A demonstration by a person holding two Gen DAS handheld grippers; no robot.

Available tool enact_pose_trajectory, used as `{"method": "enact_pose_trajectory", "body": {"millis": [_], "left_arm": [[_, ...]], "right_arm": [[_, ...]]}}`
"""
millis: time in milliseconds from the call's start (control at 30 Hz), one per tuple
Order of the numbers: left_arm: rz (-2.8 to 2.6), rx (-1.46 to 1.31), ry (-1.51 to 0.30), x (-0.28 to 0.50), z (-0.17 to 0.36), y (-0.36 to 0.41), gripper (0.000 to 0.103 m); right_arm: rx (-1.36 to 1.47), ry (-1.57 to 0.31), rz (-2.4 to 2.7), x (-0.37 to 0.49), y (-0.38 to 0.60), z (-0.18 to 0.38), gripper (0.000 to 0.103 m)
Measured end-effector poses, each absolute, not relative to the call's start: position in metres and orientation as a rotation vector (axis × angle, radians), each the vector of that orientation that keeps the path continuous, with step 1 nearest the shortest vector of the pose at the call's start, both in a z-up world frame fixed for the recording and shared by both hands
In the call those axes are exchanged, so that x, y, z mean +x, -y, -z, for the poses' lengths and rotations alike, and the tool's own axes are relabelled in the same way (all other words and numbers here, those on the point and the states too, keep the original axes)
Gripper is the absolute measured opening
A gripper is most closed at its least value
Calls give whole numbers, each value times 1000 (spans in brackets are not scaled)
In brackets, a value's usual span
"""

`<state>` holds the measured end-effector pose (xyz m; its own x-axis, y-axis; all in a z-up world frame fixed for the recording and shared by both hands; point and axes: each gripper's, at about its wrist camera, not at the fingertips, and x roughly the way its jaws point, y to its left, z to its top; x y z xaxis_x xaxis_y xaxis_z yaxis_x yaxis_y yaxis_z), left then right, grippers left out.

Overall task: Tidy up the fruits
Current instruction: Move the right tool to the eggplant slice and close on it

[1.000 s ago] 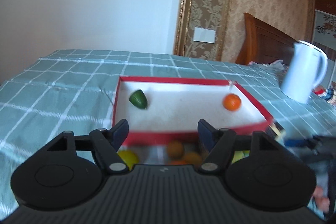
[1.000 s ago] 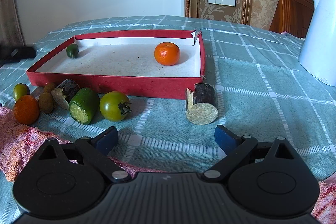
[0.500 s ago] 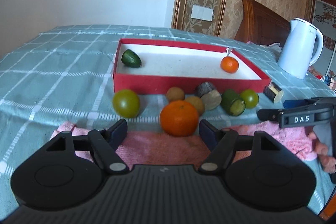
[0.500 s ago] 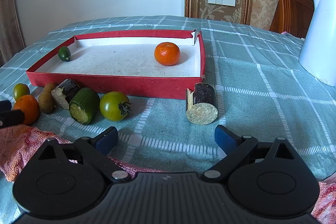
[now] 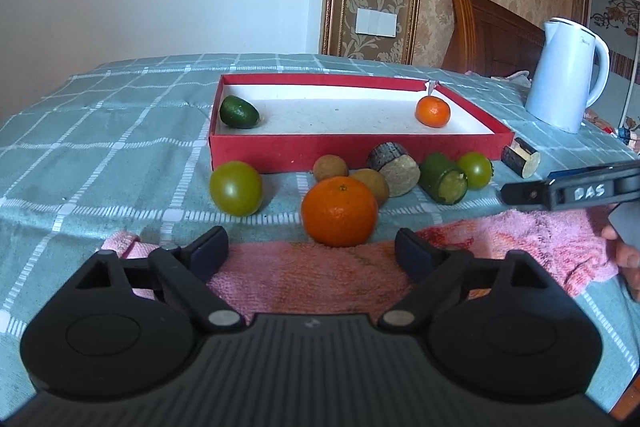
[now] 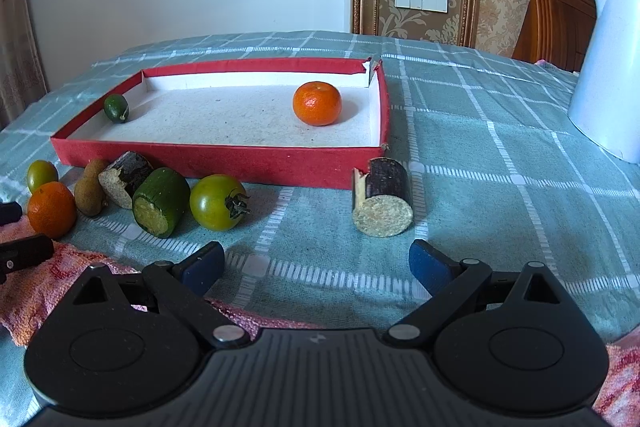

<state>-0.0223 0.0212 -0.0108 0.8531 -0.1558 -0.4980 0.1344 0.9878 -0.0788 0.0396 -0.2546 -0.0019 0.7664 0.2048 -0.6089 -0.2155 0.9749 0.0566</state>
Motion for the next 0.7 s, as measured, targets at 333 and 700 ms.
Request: {"method": "enact_pose_trajectory", "body": {"millis": [333,700], "left_arm": [[198,-90,-534,-20,11,-29,103],[177,-61,-542,-19,10,-23,103]], "right_arm": [[0,-629,-112,45,292,-2,95],[-58,-641,-149,68,281,-2,59]]}}
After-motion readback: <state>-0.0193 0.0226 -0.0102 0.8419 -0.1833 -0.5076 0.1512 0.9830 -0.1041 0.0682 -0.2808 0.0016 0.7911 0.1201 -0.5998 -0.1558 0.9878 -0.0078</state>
